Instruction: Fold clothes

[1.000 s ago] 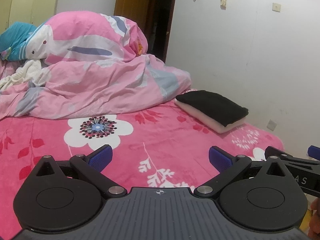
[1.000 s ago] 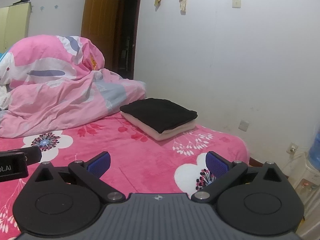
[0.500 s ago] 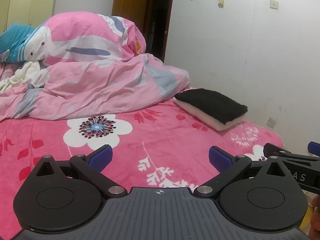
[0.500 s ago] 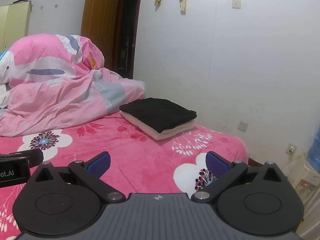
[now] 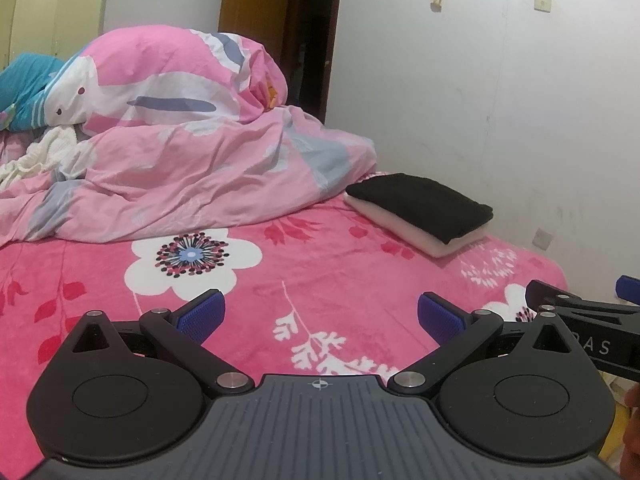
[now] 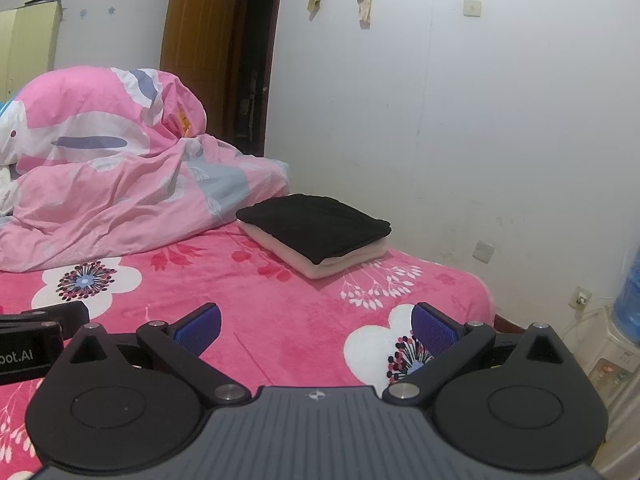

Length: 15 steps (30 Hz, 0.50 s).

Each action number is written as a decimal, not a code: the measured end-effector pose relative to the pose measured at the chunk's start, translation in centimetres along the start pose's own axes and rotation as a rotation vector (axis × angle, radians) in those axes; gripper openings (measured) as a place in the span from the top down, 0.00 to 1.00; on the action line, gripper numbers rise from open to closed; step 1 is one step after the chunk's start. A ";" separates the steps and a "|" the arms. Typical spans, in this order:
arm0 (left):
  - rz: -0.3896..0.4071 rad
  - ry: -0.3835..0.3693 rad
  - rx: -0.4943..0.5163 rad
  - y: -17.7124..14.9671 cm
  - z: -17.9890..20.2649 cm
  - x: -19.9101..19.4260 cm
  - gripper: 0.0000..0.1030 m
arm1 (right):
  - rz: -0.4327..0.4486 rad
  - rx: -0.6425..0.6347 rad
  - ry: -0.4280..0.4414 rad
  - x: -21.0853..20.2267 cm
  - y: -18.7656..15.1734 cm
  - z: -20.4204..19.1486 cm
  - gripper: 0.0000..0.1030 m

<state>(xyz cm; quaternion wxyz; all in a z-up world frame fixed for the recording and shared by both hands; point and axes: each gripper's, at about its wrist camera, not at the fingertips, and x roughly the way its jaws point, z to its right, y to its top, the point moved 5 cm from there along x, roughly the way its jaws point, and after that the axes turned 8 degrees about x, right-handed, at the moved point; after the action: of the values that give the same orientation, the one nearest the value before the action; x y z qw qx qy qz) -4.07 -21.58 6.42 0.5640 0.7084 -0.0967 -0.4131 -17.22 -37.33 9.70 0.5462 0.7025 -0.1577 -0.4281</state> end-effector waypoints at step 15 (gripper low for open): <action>-0.005 0.006 0.004 0.0 0.1 -0.1 0.00 | 0.001 0.003 0.004 -0.1 -0.1 0.2 0.00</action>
<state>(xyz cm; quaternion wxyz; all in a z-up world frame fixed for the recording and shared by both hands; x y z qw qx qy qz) -4.18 -21.56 6.46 0.5619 0.7109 -0.0943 -0.4122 -17.43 -37.41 9.67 0.5456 0.7043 -0.1575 -0.4261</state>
